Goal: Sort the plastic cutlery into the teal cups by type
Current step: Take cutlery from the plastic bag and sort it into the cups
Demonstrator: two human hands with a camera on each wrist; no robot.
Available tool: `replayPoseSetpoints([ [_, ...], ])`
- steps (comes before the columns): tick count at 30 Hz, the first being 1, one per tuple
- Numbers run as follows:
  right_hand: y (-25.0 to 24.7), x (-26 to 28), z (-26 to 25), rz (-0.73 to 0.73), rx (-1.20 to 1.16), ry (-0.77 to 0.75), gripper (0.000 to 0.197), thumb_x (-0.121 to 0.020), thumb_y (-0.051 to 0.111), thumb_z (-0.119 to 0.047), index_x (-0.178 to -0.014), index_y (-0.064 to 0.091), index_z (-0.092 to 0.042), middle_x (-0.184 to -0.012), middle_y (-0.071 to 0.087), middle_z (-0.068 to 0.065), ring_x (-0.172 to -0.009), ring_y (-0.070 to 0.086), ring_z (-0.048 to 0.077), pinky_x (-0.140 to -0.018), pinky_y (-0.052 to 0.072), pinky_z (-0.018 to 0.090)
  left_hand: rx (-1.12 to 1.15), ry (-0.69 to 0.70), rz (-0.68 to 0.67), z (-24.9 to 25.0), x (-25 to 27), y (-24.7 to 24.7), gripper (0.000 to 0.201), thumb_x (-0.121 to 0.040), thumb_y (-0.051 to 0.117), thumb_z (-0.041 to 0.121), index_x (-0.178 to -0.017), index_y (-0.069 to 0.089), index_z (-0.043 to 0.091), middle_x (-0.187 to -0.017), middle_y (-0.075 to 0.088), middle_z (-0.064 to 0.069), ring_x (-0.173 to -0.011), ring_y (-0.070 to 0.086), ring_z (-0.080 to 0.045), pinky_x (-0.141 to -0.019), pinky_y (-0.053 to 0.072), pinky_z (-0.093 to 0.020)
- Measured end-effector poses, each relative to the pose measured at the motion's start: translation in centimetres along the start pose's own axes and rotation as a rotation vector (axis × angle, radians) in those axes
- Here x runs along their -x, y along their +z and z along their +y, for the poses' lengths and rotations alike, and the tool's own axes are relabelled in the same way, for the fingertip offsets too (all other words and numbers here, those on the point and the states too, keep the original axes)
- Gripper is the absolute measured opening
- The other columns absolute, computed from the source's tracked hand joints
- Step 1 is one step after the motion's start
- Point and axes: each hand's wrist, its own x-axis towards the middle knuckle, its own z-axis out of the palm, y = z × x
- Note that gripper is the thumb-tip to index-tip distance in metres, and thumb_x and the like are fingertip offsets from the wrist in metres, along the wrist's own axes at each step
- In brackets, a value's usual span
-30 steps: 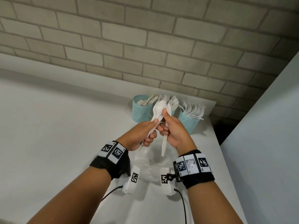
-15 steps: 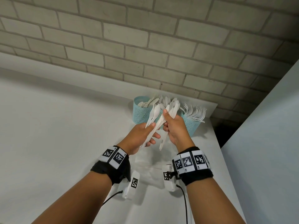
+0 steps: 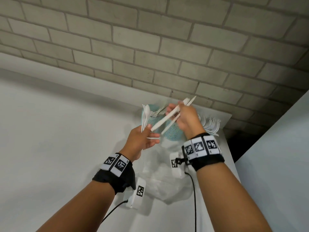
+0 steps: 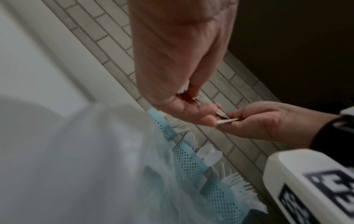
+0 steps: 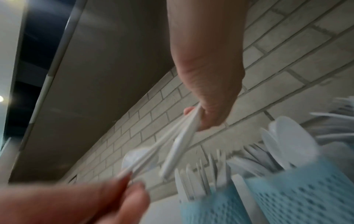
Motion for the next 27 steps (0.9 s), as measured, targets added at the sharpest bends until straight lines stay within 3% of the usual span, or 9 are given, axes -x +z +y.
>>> replayPoseSetpoints([
  [2,1.1,-1.2,-1.9,0.002,-0.167,-0.079,0.011,-0.102,0.035,-0.012,-0.095,0.044,-0.012,-0.067,0.057,0.009,-0.047,0.060,0.015,-0.050,0.055,0.030,-0.057,0.018,0.050,0.5,-0.5,-0.3,0.022,-0.097,0.047,0.029,-0.089,0.058,0.012,-0.067,0.066,-0.002,-0.045,0.060,-0.006,-0.042,0.042,-0.012],
  [4,2.4,-2.1,-3.5,0.020,-0.234,-0.218,0.018,-0.100,0.034,-0.006,-0.086,0.041,-0.015,-0.062,0.045,0.005,-0.043,0.048,0.013,-0.047,0.047,0.027,-0.130,0.041,0.076,0.7,-1.0,-0.5,0.023,-0.096,0.048,0.031,-0.089,0.058,0.012,-0.068,0.059,0.000,-0.042,0.048,-0.003,-0.041,0.031,-0.013],
  [7,4.0,-3.6,-4.5,0.053,-0.193,-0.392,0.023,-0.095,0.028,0.000,-0.083,0.038,-0.017,-0.062,0.038,0.002,-0.049,0.038,0.012,-0.048,0.038,0.022,-0.143,0.046,0.080,0.9,-1.6,-0.8,0.026,-0.096,0.048,0.036,-0.090,0.059,0.013,-0.065,0.048,0.002,-0.044,0.035,-0.004,-0.041,0.025,-0.014],
  [12,5.5,-6.3,-1.4,0.040,0.010,-0.470,0.020,-0.096,0.030,-0.001,-0.086,0.038,-0.016,-0.072,0.041,0.003,-0.061,0.043,0.013,-0.057,0.044,0.019,-0.059,-0.013,0.056,1.2,-2.2,-0.6,0.035,-0.099,0.033,0.044,-0.101,0.055,0.017,-0.062,0.041,0.003,-0.046,0.026,-0.006,-0.041,0.019,-0.016],
  [15,5.5,-7.5,1.0,0.021,0.193,-0.467,0.025,-0.092,0.024,0.008,-0.090,0.037,-0.013,-0.073,0.038,0.004,-0.062,0.040,0.014,-0.052,0.043,0.014,-0.047,-0.010,0.023,0.9,-2.3,-0.8,0.032,-0.101,0.028,0.038,-0.104,0.054,0.020,-0.065,0.040,0.002,-0.046,0.028,-0.005,-0.041,0.021,-0.015],
  [19,4.6,-8.1,2.5,-0.009,0.409,-0.446,0.045,-0.090,0.028,0.008,-0.124,0.036,-0.021,-0.074,0.049,-0.003,-0.070,0.059,0.010,-0.072,0.046,0.019,-0.028,0.016,0.001,0.8,-2.2,-1.2,0.029,-0.102,0.031,0.032,-0.104,0.056,0.018,-0.068,0.041,0.002,-0.049,0.032,-0.005,-0.044,0.026,-0.014],
  [21,4.4,-8.0,2.5,-0.041,0.516,-0.491,0.051,-0.091,0.029,0.007,-0.133,0.036,-0.020,-0.078,0.052,-0.004,-0.076,0.058,0.010,-0.074,0.045,0.018,-0.028,0.023,0.006,0.7,-2.2,-1.3,0.028,-0.102,0.033,0.029,-0.104,0.058,0.015,-0.070,0.043,0.001,-0.052,0.035,-0.006,-0.044,0.029,-0.014],
  [24,4.4,-7.7,2.5,-0.109,0.756,-0.563,0.042,-0.093,0.030,0.004,-0.126,0.052,-0.010,-0.101,0.060,0.006,-0.098,0.056,0.018,-0.084,0.040,0.021,-0.028,0.023,0.019,0.6,-2.2,-1.1,0.022,-0.099,0.043,0.024,-0.101,0.062,0.013,-0.073,0.049,0.000,-0.054,0.041,-0.006,-0.046,0.034,-0.013],
  [27,4.1,-6.9,2.3,-0.114,0.720,-0.582,0.030,-0.094,0.038,-0.002,-0.113,0.061,-0.009,-0.117,0.061,0.006,-0.111,0.056,0.019,-0.092,0.040,0.021,-0.026,0.030,0.024,0.5,-2.1,-1.0,0.015,-0.095,0.052,0.019,-0.095,0.066,0.014,-0.074,0.056,0.000,-0.053,0.048,-0.004,-0.050,0.039,-0.014],
])
